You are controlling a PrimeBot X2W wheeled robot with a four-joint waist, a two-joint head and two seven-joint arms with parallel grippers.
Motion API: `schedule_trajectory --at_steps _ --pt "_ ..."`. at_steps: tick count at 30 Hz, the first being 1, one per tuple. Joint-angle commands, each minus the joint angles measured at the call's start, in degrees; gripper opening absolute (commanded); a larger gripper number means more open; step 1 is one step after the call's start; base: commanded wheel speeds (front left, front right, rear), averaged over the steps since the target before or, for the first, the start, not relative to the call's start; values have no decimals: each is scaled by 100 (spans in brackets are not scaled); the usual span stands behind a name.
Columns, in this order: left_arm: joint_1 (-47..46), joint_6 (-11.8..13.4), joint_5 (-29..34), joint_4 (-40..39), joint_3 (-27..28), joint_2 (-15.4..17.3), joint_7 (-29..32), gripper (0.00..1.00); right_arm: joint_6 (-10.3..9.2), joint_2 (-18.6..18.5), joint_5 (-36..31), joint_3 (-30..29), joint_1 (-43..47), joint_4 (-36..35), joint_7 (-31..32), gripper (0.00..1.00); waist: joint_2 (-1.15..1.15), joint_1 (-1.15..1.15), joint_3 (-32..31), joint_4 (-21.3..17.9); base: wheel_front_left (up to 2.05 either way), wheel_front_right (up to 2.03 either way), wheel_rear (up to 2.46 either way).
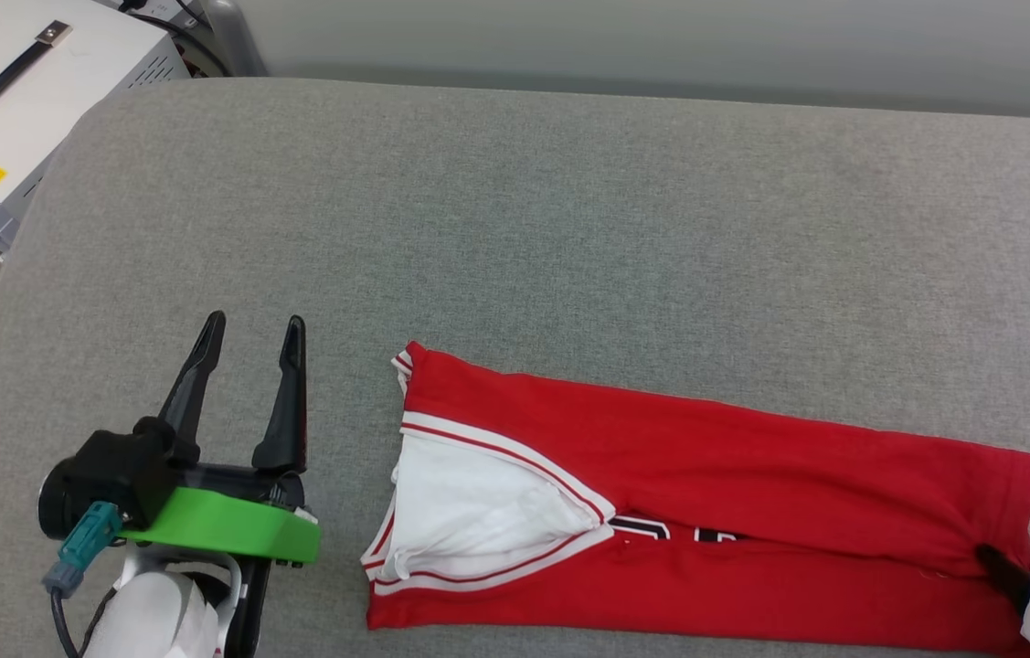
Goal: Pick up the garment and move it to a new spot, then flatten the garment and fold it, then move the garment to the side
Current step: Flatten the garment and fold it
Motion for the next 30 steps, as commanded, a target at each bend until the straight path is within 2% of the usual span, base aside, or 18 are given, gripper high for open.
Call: schedule_trajectory --at_steps 1,6,10,18,25,26,27,28,30 --pt "100 -98 94 25 111 -102 -32 100 -3 9 -45 -19 -94 121 -44 100 69 0 33 26 0 0 0" --pt "137 -384 325 148 393 -379 -32 100 -3 -17 132 101 -110 478 -143 100 69 0 52 45 0 0 0" --pt "111 -500 432 228 538 -497 -32 100 -3 14 546 314 -83 644 -139 100 69 0 41 49 0 0 0" --pt "93 -580 507 419 589 -579 -32 100 -3 -49 1282 888 -63 779 -323 100 69 0 25 29 0 0 0" --pt "66 -589 466 504 505 -532 -32 100 -3 -144 1559 1272 -103 916 -649 100 69 0 2 39 0 0 0" --pt "64 -589 455 512 494 -524 -32 100 -3 -161 1580 1312 -110 934 -693 88 69 0 -4 44 0 0 0" --pt "63 -589 443 523 481 -514 -32 100 -3 -191 1597 1360 -126 946 -771 27 69 0 -11 49 0 0 0" --pt "63 -590 435 531 468 -507 -32 100 -3 -218 1601 1380 -140 964 -855 1 69 0 -17 54 0 0 0" --pt "64 -590 419 550 443 -494 -32 100 -3 -300 1570 1437 -170 1012 -1056 0 69 0 -34 63 0 0 0"
